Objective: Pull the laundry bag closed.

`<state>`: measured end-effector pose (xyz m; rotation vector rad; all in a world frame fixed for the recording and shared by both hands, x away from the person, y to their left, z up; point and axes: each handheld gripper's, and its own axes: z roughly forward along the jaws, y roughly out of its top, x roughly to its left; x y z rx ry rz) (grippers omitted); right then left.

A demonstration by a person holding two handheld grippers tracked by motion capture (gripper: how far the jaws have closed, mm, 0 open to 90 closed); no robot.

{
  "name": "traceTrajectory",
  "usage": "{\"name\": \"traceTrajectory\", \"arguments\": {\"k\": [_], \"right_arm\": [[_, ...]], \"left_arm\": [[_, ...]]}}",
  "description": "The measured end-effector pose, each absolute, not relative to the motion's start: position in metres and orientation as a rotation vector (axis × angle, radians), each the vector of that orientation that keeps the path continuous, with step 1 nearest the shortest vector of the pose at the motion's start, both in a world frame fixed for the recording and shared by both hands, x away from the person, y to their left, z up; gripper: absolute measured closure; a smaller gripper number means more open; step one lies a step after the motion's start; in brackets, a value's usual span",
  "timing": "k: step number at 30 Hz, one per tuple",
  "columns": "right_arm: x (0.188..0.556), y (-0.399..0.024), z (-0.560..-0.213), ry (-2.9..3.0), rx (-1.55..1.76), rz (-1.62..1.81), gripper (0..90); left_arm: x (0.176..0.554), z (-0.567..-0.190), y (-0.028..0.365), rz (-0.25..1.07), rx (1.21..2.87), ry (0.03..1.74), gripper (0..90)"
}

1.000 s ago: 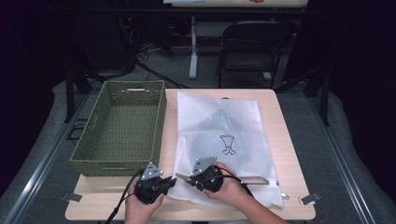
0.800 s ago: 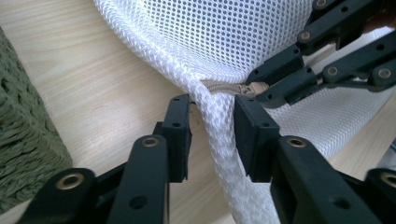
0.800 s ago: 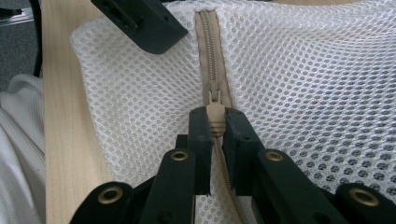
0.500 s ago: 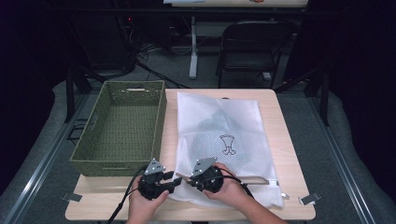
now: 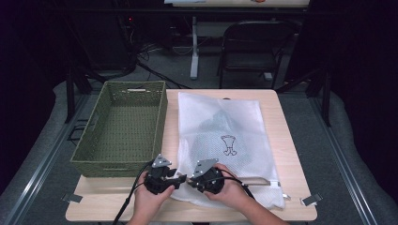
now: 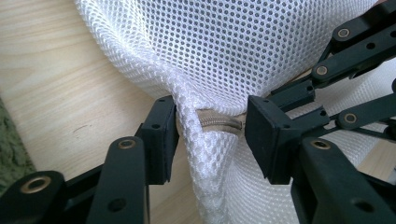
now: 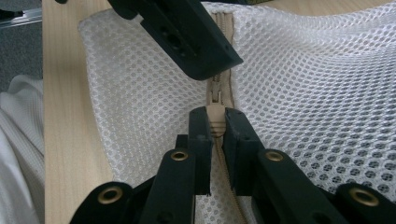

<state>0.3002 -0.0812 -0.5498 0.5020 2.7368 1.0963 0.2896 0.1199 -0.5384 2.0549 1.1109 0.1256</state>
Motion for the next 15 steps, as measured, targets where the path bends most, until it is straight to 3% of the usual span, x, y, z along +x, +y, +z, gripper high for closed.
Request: {"name": "traceTrajectory", "arguments": {"k": [9, 15], "right_arm": [[0.3023, -0.0792, -0.551, 2.719, 0.505, 1.108, 81.9], [0.3013, -0.0788, -0.5494, 2.687, 0.512, 1.145, 81.6]], "left_arm": [[0.2849, -0.5392, 0.1225, 0.129, 2.04, 1.082, 73.2], [0.2835, -0.5404, 0.1233, 0.158, 2.045, 1.07, 78.5]]}}
